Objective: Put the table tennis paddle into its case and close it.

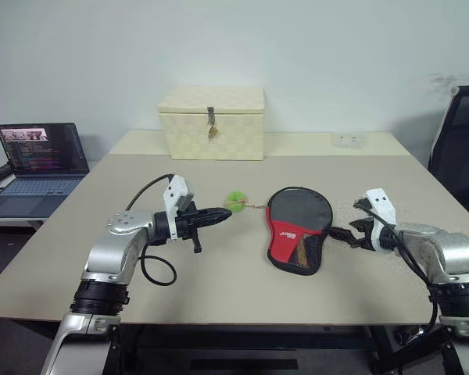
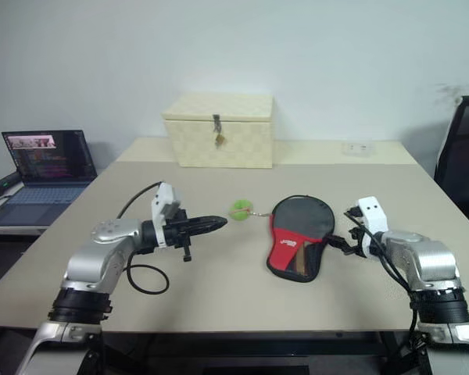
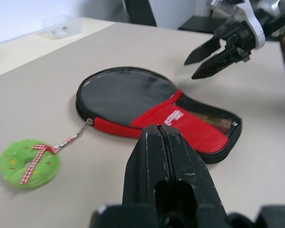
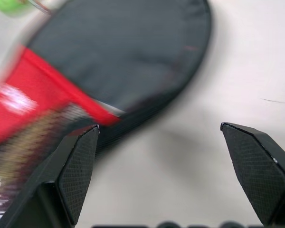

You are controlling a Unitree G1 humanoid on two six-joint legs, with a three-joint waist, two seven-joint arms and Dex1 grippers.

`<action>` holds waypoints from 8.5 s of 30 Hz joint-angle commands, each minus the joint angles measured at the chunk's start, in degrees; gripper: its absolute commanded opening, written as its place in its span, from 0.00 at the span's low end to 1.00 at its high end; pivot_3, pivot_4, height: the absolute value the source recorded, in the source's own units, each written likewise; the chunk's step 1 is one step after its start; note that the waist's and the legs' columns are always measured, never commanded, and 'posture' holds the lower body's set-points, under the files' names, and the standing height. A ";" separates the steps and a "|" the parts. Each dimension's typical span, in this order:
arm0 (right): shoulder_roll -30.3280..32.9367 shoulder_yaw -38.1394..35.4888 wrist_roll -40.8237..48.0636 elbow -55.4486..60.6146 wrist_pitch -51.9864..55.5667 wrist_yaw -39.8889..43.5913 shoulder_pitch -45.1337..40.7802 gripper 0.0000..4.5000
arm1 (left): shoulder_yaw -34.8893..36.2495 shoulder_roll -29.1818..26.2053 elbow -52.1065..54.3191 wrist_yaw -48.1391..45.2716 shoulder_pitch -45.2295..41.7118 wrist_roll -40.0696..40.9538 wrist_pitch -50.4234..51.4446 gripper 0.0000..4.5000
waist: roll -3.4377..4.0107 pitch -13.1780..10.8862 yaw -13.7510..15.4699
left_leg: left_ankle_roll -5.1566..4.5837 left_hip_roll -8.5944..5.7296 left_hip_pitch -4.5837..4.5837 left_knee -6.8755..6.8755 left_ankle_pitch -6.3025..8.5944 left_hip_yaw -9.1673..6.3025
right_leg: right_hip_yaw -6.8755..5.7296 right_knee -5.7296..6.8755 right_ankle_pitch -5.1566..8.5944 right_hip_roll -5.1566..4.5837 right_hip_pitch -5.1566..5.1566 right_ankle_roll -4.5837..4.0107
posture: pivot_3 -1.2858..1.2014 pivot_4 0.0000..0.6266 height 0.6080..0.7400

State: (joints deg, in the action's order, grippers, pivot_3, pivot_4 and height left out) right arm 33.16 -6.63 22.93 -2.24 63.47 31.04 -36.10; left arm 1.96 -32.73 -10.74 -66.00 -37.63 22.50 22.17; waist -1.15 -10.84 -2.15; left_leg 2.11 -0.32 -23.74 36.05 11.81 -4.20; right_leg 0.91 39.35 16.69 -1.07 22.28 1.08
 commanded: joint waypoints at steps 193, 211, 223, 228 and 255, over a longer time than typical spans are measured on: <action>-21.67 21.04 -5.63 0.49 -11.23 -10.21 3.40 1.00 | 0.81 15.19 -66.34 35.82 -29.33 -26.87 -14.96 0.00 | -0.42 0.14 -0.72 | -0.03 0.84 0.05 0.12 0.16 1.32 | 1.26 0.65 -0.18 1.03 0.92 -0.08 | 0.52 0.24 1.00; -19.04 28.25 -5.09 13.16 -0.44 -6.62 14.17 1.00 | -9.47 19.51 -67.62 45.01 -37.56 -41.42 -25.50 0.00 | -1.18 0.84 -0.59 | -0.03 0.84 0.12 0.10 0.16 1.30 | 1.25 0.63 -0.12 1.02 0.84 0.03 | 0.52 0.24 1.00; -20.63 29.95 -4.51 21.82 4.83 -9.71 22.19 1.00 | -23.04 22.84 -68.53 50.32 -41.06 -56.31 -33.67 0.00 | -1.22 0.96 -0.62 | -0.03 0.81 0.15 0.02 0.17 1.36 | 1.31 0.53 -0.09 1.03 0.82 0.09 | 0.52 0.24 1.00; -21.58 30.60 -4.02 23.50 6.09 -10.90 23.49 1.00 | -28.45 22.75 -68.89 54.63 -42.63 -62.10 -35.59 0.00 | -1.22 0.96 -0.61 | -0.03 0.82 0.12 -0.01 0.18 1.36 | 1.32 0.46 -0.09 1.03 0.82 0.08 | 0.52 0.24 1.00; -23.27 31.64 -3.81 25.24 6.41 -14.41 26.23 1.00 | -39.99 30.21 -69.61 62.58 -43.60 -73.00 -41.88 0.00 | -1.21 1.02 -0.32 | -0.07 0.82 -0.04 -0.08 0.25 1.33 | 1.27 0.09 -0.08 1.03 0.83 0.09 | 0.52 0.24 1.00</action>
State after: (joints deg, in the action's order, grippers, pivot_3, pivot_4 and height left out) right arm 9.96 19.21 16.83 29.03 61.99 14.87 -14.16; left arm -38.45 -3.63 -82.07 -4.06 -79.18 -51.17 -18.38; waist -2.36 -9.82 -2.47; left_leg 2.04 0.50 -23.78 35.97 12.06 -2.87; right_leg 2.19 39.44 16.62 -0.04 23.11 1.17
